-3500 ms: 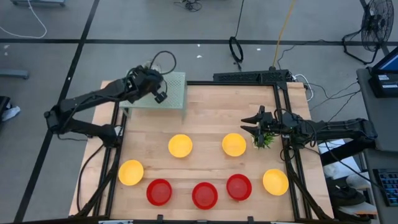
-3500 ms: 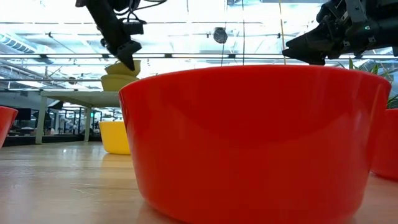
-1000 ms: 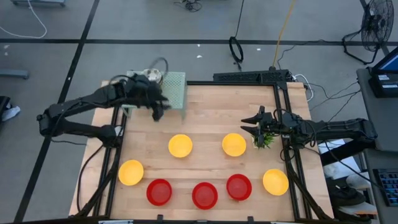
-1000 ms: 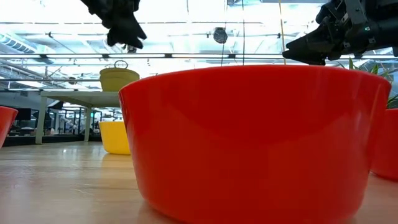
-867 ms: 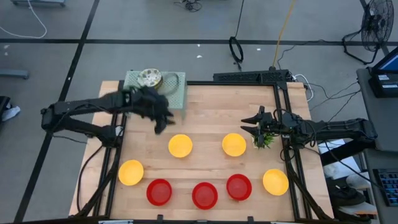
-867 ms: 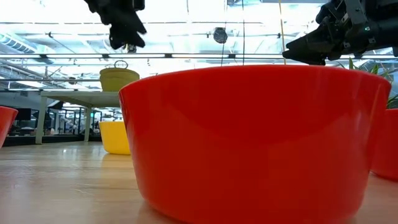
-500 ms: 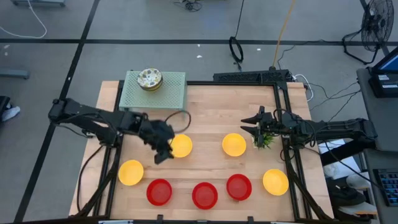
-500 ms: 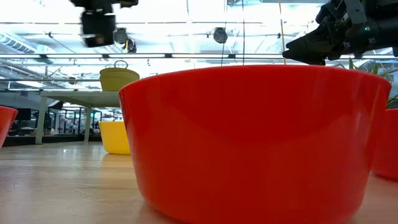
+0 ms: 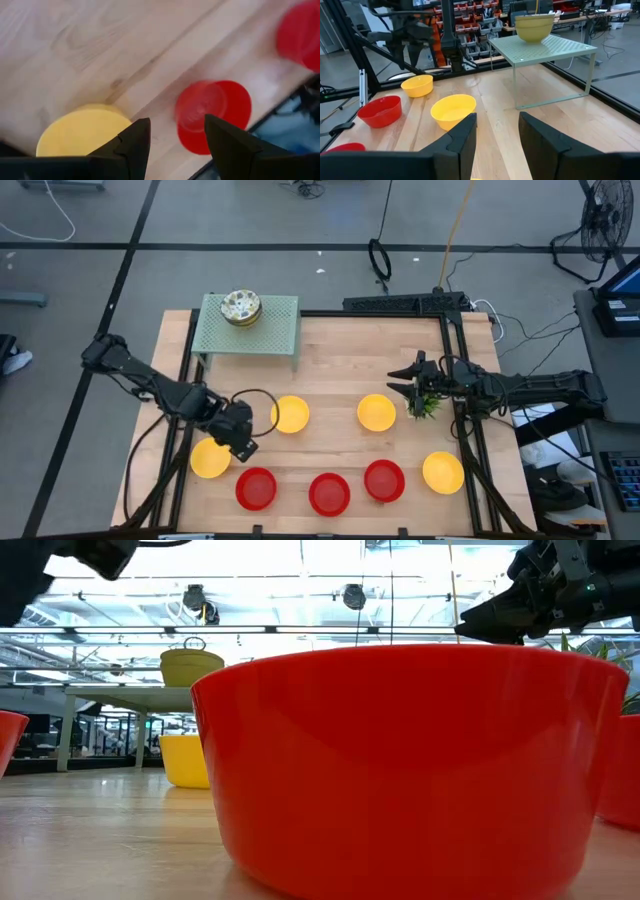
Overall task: Pick & Place Mini bowls
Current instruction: Put the yellow bowl on the shelf
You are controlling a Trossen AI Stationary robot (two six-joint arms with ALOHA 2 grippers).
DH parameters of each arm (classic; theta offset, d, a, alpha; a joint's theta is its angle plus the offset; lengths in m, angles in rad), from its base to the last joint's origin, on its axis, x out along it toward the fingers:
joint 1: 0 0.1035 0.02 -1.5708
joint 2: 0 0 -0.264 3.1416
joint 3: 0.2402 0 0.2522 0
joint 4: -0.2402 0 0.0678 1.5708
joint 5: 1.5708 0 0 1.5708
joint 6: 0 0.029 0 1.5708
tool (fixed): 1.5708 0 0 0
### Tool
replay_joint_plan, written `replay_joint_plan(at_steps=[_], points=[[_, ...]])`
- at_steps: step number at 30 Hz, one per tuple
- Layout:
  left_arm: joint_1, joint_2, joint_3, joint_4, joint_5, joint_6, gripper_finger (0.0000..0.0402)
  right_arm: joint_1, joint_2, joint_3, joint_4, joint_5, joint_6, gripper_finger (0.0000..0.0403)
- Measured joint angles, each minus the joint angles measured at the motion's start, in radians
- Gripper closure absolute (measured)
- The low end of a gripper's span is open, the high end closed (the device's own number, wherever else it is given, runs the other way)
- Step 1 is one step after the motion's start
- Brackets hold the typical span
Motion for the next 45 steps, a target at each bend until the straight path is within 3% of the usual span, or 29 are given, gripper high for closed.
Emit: replay_joint_plan(at_steps=[4,12,21,31,35,42,45], points=[[-0.056,0.016,-0.016,-0.035,-0.036,-0.161,0.0213,0.0,0.0,0.0,-0.004,0.0,0.0,0.0266],[-0.132,0.082,-0.109,-0.028,0.053,-0.352,0.0213,0.0,0.0,0.0,-0.008,0.0,-0.007,0.0266],[-0.171,0.146,-0.178,0.158,0.096,-0.373,0.0213,0.0,0.0,0.0,-0.009,0.0,-0.007,0.0266],[-0.173,0.216,-0.234,0.189,0.098,-0.361,0.0215,0.0,0.0,0.0,-0.008,0.0,-0.007,0.0266],[-0.173,0.216,-0.235,0.23,0.055,-0.293,0.0254,0.0,0.0,0.0,-0.009,0.0,-0.007,0.0266],[-0.167,0.216,-0.233,0.231,0.045,-0.238,0.0383,0.0,0.0,0.0,-0.009,0.0,-0.007,0.0266],[-0.158,0.215,-0.228,0.223,0.051,-0.218,0.0388,0.0,0.0,0.0,-0.009,0.0,-0.007,0.0266]])
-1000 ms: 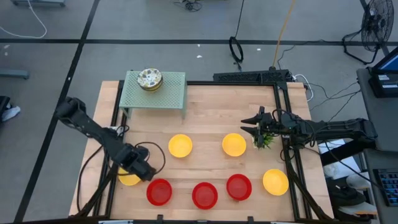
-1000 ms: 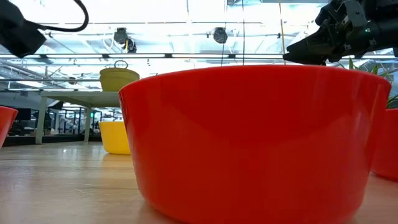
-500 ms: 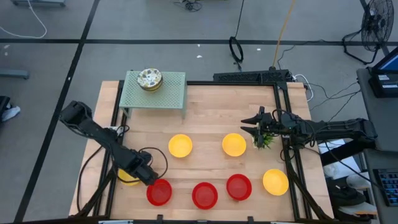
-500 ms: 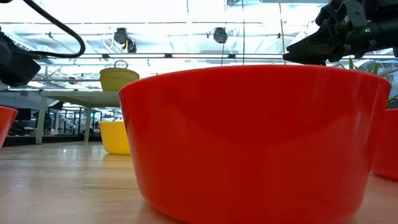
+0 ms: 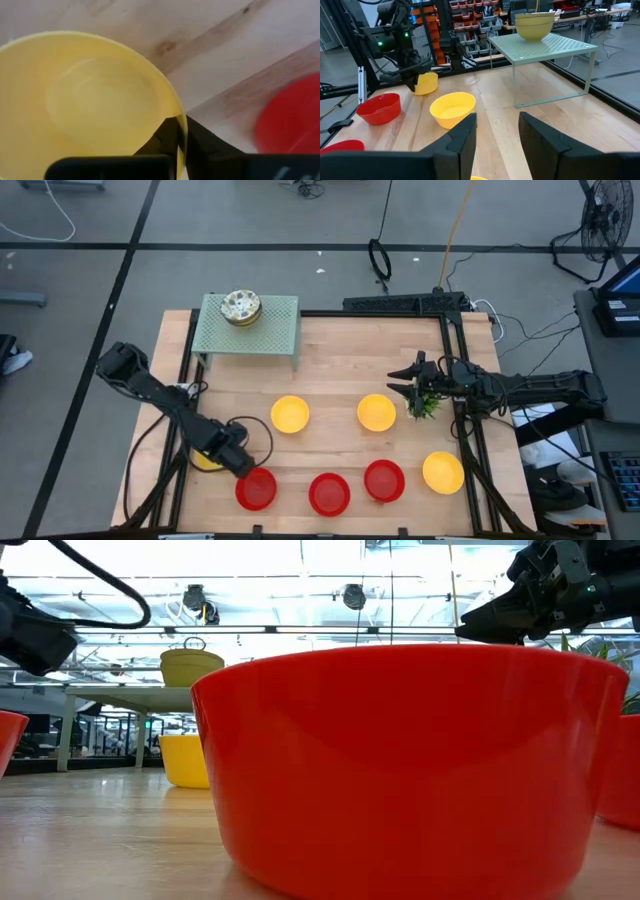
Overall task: Pick & Place Mini bowls
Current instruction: Put the yellow bowl on the shelf
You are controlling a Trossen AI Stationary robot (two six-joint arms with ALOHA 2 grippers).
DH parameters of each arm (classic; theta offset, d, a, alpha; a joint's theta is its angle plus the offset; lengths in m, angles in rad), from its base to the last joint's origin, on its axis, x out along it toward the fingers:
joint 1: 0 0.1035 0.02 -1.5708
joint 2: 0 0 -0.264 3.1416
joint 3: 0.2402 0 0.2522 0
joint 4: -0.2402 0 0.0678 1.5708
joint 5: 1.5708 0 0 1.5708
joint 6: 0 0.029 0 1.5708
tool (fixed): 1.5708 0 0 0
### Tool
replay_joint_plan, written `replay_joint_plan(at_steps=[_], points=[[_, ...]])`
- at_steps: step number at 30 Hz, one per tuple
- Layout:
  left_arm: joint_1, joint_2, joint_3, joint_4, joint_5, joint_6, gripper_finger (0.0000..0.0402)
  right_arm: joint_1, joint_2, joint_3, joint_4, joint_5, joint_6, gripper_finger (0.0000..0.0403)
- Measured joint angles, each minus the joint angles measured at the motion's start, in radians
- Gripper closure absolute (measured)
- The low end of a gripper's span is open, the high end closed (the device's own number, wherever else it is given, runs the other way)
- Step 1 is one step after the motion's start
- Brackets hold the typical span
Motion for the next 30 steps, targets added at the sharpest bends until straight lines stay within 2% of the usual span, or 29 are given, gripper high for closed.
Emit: replay_joint_plan(at_steps=[5,14,17,22,30], points=[[0.037,0.0,0.041,-0.002,-0.017,0.125,0.0394,0.0,0.0,0.0,0.0,0.0,0.0,0.0266],[0.176,0.0,0.197,-0.111,-0.158,0.472,0.0396,0.0,0.0,0.0,-0.026,0.0,0.046,0.0266],[0.228,0.0,0.268,-0.198,-0.211,0.566,0.0393,-0.001,0.0,0.0,-0.02,0.01,0.078,0.0266],[0.295,0.001,0.401,-0.35,-0.313,0.699,0.0396,-0.001,0.0,0.0,-0.014,0.12,0.056,0.0266],[0.398,0.001,0.603,-0.729,-0.485,0.74,0.0395,-0.001,0.0,0.0,-0.02,0.132,0.052,0.0266]])
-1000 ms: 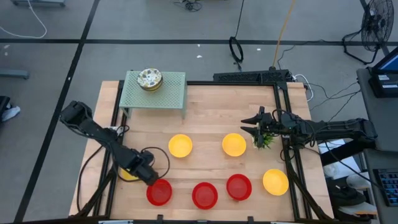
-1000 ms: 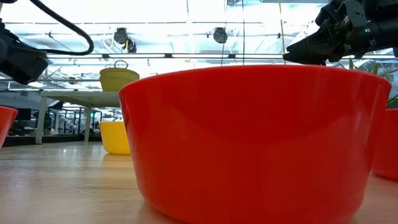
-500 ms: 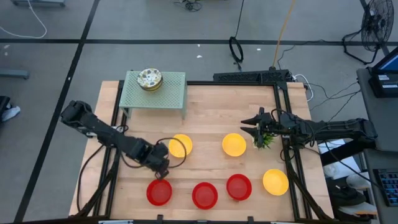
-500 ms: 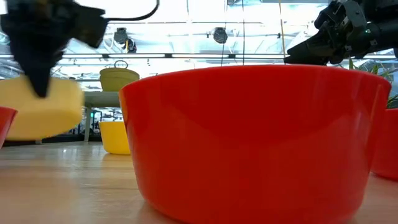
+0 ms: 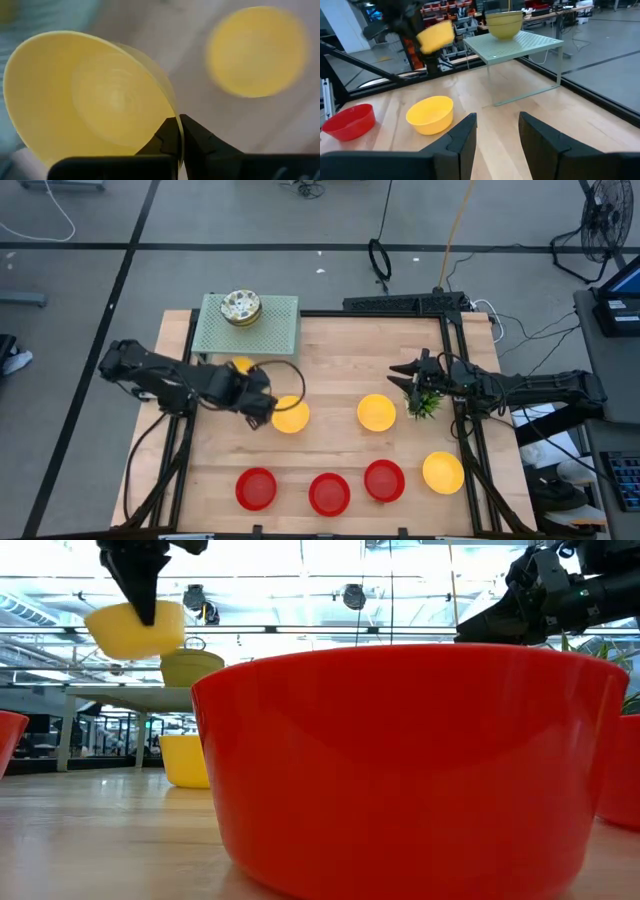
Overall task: Pick & Place Mini bowls
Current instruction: Put the yellow bowl on the shelf
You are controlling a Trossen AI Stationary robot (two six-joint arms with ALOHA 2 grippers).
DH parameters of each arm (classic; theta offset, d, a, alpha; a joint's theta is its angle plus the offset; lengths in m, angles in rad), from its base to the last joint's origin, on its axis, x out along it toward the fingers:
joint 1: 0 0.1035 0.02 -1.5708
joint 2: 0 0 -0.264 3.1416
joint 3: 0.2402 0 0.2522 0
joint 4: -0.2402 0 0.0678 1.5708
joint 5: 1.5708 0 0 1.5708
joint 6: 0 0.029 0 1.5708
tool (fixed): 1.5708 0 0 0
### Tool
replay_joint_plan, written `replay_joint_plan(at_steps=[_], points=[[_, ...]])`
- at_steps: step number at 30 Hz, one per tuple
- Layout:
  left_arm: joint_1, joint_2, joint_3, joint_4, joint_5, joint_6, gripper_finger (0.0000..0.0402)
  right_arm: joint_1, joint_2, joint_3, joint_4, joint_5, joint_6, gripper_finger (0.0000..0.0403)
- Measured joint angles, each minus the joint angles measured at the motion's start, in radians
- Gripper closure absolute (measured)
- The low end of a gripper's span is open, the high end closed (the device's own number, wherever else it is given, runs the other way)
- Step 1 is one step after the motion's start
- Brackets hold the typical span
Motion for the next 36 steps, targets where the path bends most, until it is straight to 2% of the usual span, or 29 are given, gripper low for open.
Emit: replay_joint_plan(at_steps=[2,7,23,28,36], points=[[0.037,-0.001,0.026,-0.057,-0.03,-0.002,0.0396,0.0,0.0,0.0,0.0,0.0,0.0,0.0266],[0.145,-0.04,0.028,-0.05,-0.045,0.105,0.0388,0.0,0.0,0.0,0.0,0.0,0.0,0.0266],[0.507,-0.052,0.02,-0.051,-0.005,0.369,0.039,0.0,0.0,0.0,-0.001,0.0,0.0,0.0266],[0.605,-0.079,-0.047,-0.05,0.033,0.422,0.0396,0.0,0.0,0.0,-0.001,0.0,0.0,0.0266],[0.731,-0.103,-0.151,-0.049,0.033,0.468,0.0396,0.0,0.0,0.0,-0.001,0.0,0.0,0.0266]])
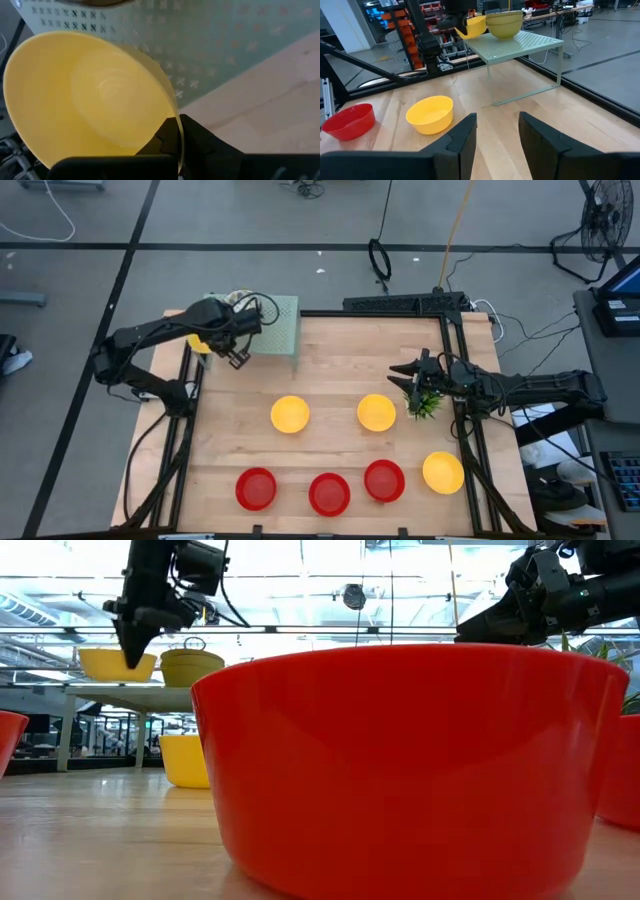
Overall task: Pick & Place Mini bowls
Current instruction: Put the yellow bowl on the shelf
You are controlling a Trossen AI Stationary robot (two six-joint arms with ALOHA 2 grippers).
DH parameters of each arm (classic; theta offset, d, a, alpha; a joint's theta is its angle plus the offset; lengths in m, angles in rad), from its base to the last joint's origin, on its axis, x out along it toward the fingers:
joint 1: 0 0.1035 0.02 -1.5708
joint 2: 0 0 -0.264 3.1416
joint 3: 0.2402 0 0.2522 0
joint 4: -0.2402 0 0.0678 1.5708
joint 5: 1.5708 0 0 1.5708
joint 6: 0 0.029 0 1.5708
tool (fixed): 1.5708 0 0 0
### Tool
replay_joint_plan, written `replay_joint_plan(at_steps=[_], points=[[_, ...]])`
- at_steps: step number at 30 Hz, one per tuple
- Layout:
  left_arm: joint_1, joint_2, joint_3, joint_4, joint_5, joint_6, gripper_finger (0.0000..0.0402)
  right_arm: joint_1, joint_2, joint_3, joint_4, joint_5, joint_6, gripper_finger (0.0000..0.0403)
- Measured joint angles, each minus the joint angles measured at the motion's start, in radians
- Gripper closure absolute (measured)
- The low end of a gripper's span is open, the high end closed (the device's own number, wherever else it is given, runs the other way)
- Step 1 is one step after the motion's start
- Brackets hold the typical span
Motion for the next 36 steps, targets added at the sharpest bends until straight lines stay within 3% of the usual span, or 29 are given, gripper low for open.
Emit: replay_joint_plan(at_steps=[12,18,31,36], points=[[0.115,0.001,-0.017,-0.001,-0.023,0.092,0.0394,0.0,0.0,0.0,0.0,0.0,0.0,0.0266],[0.159,0.001,-0.017,0.034,-0.026,0.153,0.0366,0.0,0.0,0.0,0.0,0.0,0.0,0.0266],[0.196,0.002,-0.017,0.079,-0.021,0.189,0.0391,0.0,0.0,0.0,0.0,0.0,0.0,0.0266],[0.194,0.002,-0.017,0.078,0.035,0.189,0.0371,0.0,0.0,0.0,0.0,0.0,0.0,0.0266]])
